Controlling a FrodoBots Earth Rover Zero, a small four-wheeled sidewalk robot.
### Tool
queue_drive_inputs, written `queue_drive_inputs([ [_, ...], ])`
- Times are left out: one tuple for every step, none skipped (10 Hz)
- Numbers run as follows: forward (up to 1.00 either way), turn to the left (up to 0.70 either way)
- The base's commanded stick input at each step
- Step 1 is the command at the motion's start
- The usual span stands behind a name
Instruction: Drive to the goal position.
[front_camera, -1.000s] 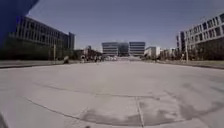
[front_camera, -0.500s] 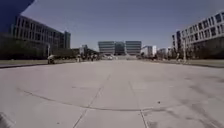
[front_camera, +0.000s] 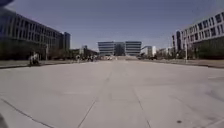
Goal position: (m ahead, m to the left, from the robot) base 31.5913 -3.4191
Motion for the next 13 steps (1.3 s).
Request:
queue_drive_inputs([
  [1.00,0.00],
  [1.00,0.00],
  [1.00,0.00],
  [1.00,0.00],
  [1.00,0.00],
  [1.00,-0.12],
  [1.00,-0.38],
  [1.00,-0.34],
  [1.00,-0.14],
  [1.00,0.00],
  [1.00,0.00],
  [1.00,0.00],
  [1.00,0.00],
])
